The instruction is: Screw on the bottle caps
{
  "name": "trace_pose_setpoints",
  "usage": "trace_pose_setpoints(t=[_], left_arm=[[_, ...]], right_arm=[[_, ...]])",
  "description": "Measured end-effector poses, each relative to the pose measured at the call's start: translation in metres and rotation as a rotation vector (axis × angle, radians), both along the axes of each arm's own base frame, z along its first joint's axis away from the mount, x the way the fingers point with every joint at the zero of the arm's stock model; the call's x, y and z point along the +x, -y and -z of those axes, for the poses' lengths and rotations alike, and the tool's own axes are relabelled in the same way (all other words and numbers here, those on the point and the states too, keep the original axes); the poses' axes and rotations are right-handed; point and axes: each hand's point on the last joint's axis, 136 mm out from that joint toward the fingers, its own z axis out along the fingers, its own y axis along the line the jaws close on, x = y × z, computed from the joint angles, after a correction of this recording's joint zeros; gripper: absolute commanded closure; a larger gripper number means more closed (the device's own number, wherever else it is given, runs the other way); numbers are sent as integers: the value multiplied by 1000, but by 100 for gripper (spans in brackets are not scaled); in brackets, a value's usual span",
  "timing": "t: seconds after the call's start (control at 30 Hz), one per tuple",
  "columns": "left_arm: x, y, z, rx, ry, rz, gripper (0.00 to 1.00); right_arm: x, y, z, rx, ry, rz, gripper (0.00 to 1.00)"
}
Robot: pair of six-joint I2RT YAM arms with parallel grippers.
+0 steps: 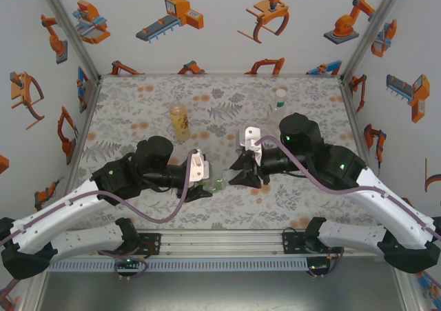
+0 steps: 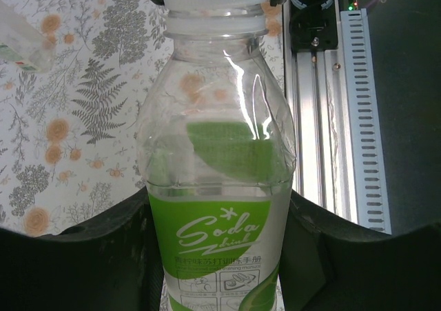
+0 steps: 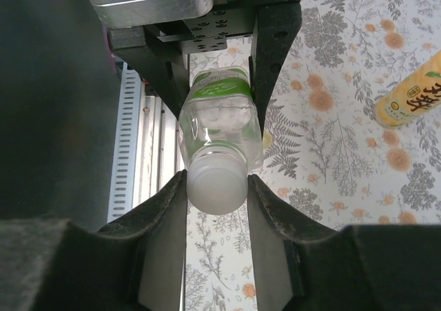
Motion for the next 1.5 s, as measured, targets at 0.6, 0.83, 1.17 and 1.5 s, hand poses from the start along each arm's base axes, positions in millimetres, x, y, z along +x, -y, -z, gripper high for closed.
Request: trace_pose_setpoints(t=[0.6, 0.83, 1.17, 1.5], left_arm=[[-20, 3, -37, -89, -23, 107, 100], [-37, 9, -51, -116, -92, 200, 100], [-59, 13, -57, -116, -239, 323, 100], [-70, 15, -58, -112, -349, 391, 100]], right_arm=[[-31, 10, -42, 107, 171, -185, 100], [-50, 19, -57, 145, 257, -294, 100], [-71, 29, -66, 191, 308, -412, 100], [-80, 35, -69, 233, 327, -442, 100]])
